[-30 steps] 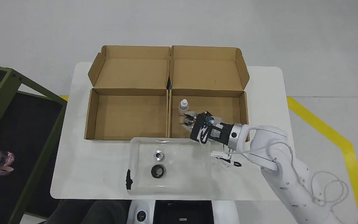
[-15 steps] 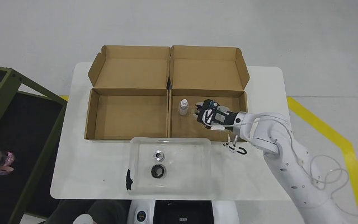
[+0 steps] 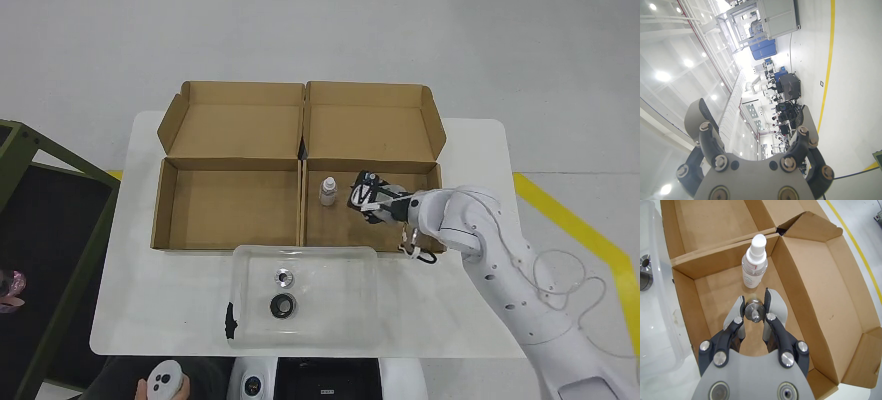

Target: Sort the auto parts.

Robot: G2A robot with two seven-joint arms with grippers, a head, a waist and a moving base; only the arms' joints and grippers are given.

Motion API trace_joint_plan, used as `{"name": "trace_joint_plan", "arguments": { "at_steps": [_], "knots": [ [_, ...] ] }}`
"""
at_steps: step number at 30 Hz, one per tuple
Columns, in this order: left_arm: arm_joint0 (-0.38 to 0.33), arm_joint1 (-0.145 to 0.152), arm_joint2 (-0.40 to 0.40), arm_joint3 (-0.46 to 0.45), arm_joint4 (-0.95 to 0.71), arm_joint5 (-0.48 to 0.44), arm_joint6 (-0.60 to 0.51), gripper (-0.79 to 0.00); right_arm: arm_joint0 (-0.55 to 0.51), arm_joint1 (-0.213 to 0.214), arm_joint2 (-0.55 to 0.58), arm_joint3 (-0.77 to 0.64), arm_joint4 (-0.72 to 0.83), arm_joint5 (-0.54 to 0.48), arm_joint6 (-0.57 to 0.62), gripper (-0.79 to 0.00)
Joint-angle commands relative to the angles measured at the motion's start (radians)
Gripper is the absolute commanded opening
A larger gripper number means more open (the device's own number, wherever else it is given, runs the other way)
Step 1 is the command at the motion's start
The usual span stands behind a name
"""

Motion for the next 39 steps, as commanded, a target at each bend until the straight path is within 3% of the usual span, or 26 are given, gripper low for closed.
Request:
{"name": "trace_joint_plan", "arguments": {
  "at_steps": [1, 21, 25, 29, 31, 39],
  "knots": [
    [0.0, 0.0, 0.0, 0.0, 0.0, 0.0, 0.0, 0.0, 0.016, -0.004, -0.018, 0.025, -0.006, 0.001, 0.005, -0.785],
    [0.0, 0.0, 0.0, 0.0, 0.0, 0.0, 0.0, 0.0, 0.112, -0.044, -0.14, 0.168, -0.074, 0.056, 0.021, -0.776],
    [0.0, 0.0, 0.0, 0.0, 0.0, 0.0, 0.0, 0.0, 0.121, -0.05, -0.152, 0.183, -0.081, 0.062, 0.024, -0.683],
    [0.0, 0.0, 0.0, 0.0, 0.0, 0.0, 0.0, 0.0, 0.129, -0.055, -0.159, 0.189, -0.084, 0.067, 0.026, -0.486],
    [0.0, 0.0, 0.0, 0.0, 0.0, 0.0, 0.0, 0.0, 0.131, -0.056, -0.161, 0.185, -0.086, 0.067, 0.031, -0.437],
    [0.0, 0.0, 0.0, 0.0, 0.0, 0.0, 0.0, 0.0, 0.099, -0.044, -0.112, 0.096, -0.075, 0.06, 0.049, -0.403]
  ]
}}
